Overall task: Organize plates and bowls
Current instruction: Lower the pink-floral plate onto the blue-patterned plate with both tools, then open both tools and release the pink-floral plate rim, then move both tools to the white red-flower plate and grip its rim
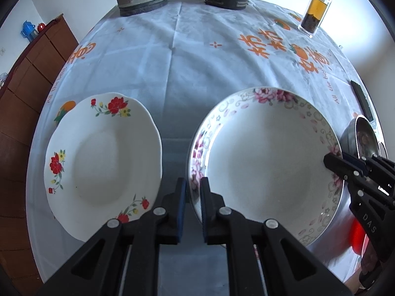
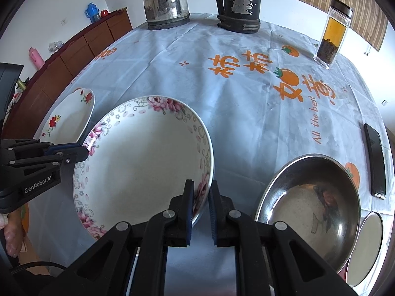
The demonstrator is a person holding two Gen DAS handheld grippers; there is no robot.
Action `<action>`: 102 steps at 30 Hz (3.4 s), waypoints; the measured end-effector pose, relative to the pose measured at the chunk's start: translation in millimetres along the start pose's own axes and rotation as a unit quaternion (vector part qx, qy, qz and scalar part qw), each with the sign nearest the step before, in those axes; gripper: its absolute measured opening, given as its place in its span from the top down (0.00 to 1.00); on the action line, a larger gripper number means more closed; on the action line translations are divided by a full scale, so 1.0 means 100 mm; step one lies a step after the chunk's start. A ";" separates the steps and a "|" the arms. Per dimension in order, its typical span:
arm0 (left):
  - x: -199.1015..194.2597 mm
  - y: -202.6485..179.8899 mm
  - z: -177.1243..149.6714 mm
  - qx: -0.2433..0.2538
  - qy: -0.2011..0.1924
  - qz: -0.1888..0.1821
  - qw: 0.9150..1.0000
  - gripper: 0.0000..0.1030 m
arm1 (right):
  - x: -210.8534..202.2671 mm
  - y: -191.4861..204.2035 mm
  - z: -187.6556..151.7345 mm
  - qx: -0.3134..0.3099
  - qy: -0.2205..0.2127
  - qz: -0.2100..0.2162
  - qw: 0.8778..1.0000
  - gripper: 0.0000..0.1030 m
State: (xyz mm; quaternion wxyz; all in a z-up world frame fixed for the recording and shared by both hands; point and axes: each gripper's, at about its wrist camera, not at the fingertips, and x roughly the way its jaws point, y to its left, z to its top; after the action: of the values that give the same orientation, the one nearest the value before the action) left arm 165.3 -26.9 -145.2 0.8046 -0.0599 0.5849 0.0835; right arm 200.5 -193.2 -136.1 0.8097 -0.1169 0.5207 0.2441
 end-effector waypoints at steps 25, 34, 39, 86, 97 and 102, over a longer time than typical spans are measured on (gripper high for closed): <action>-0.05 0.03 -0.01 -0.015 -0.003 -0.014 1.000 0.77 | 0.01 0.08 -0.01 -0.034 -0.004 -0.022 0.999 0.86; -0.10 0.06 -0.03 -0.027 -0.009 -0.016 0.999 0.59 | 0.02 0.13 0.00 -0.057 -0.003 -0.038 0.998 0.84; -0.12 0.09 -0.04 -0.034 -0.009 -0.017 0.999 0.56 | 0.04 0.18 -0.01 -0.076 -0.004 -0.055 0.996 0.83; -0.44 0.39 -0.19 -0.061 -0.032 -0.014 0.998 0.46 | -0.20 0.43 0.03 -0.074 -0.034 -0.042 0.996 0.65; -0.45 1.18 -0.38 -0.136 -0.033 0.031 0.990 0.46 | -0.17 0.65 0.24 -0.040 -0.031 0.030 0.998 0.65; -0.38 1.49 -0.44 -0.168 -0.024 0.044 0.985 0.46 | -0.07 0.83 0.38 -0.042 -0.024 0.045 0.998 0.65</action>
State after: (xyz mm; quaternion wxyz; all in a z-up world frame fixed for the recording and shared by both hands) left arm 82.9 107.8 -122.4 0.7924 -0.1667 0.5452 0.2170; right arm 185.1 -107.3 -107.7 0.8044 -0.1217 0.4954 0.3046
